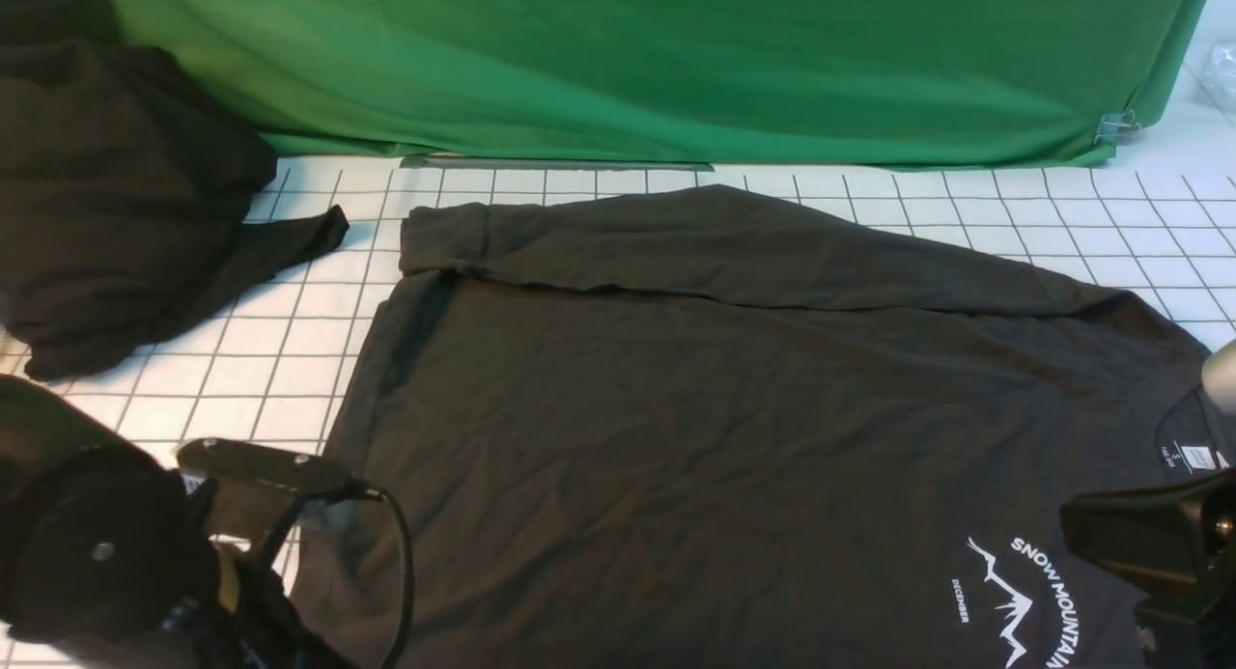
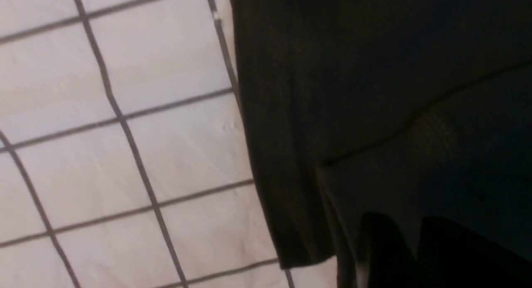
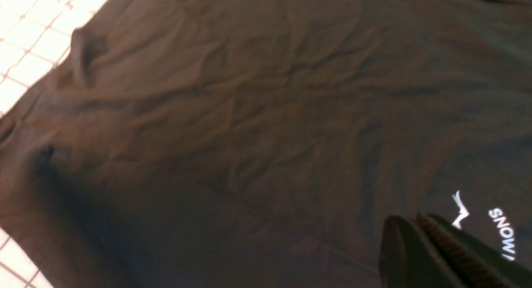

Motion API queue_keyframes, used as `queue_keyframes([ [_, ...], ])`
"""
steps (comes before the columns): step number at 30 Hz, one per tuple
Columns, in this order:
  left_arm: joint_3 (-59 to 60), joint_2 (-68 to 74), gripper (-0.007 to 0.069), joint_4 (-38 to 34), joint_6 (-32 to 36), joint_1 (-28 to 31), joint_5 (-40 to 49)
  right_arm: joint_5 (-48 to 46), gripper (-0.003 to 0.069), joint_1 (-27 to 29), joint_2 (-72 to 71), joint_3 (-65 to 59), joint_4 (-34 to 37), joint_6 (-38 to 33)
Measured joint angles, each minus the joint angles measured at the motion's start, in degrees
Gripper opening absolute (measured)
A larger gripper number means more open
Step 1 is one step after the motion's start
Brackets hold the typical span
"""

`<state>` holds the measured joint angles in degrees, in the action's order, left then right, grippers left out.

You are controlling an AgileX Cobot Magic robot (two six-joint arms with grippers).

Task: Fold a long-sleeved shirt over a white checkered tablecloth.
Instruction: 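Grasp the left edge of the dark T-shirt lying flat on the table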

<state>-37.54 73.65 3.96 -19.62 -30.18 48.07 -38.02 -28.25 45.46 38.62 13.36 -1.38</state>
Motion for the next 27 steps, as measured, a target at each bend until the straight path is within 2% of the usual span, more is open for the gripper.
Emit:
queue_keyframes([
  [4, 0.0, 3.88, 0.0328, 1.7, -0.96, 0.0, -2.18, 1.04, 0.002, -0.22, 0.05, 0.0, -0.06, 0.0],
  [7, 0.06, 6.89, 0.041, 1.56, -1.04, 0.0, -4.81, 1.75, 0.002, -0.22, 0.05, 0.0, -0.06, -0.02],
  [10, 0.06, 9.01, 0.0437, 0.67, -0.92, 0.0, -6.08, 2.13, 0.002, -0.22, 0.05, 0.0, -0.06, -0.02],
  [14, 0.06, 11.45, 0.0435, -0.13, -0.93, 0.0, -6.73, 2.57, 0.0022, -0.22, 0.05, 0.0, -0.06, -0.02],
  [18, -0.22, 12.25, 0.038, -0.87, -0.56, 0.0, -6.53, 2.61, 0.0026, -0.22, 0.05, 0.0, -0.06, -0.02],
  [19, -0.22, 12.25, 0.0327, -1.36, -0.04, 0.0, -6.53, 2.61, 0.0028, -0.22, 0.05, 0.0, -0.06, -0.02],
  [21, -0.22, 12.15, 0.0283, -1.6, 0.1, -0.02, -6.25, 2.61, 0.0029, -0.22, 0.05, 0.0, -0.06, -0.02],
  [24, -0.22, 10.41, 0.0089, -1.67, 1.76, -0.27, -3.54, 2.61, 0.0031, -0.22, 0.05, 0.0, -0.06, -0.02],
  [27, -0.22, 8.17, 0.0032, -2.04, 3.34, -0.78, -2.55, 2.61, 0.0033, -0.22, 0.05, 0.0, -0.06, -0.02],
])
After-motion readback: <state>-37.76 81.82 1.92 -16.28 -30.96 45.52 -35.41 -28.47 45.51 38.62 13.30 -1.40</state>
